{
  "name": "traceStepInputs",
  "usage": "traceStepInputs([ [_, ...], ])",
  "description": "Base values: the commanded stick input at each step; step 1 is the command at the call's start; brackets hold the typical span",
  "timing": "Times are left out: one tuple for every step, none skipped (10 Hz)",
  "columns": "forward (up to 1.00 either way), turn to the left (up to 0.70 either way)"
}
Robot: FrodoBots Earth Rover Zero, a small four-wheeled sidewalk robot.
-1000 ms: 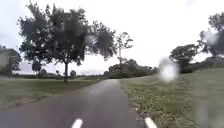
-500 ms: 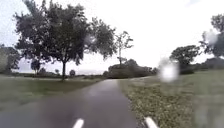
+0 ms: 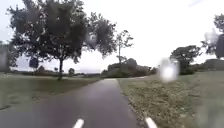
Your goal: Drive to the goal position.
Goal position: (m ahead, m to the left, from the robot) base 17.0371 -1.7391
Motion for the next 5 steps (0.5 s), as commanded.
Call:
traceStepInputs([
  [0.85,0.26],
  [0.85,0.09],
  [0.85,0.0],
  [0.85,0.0],
  [0.85,0.0],
])
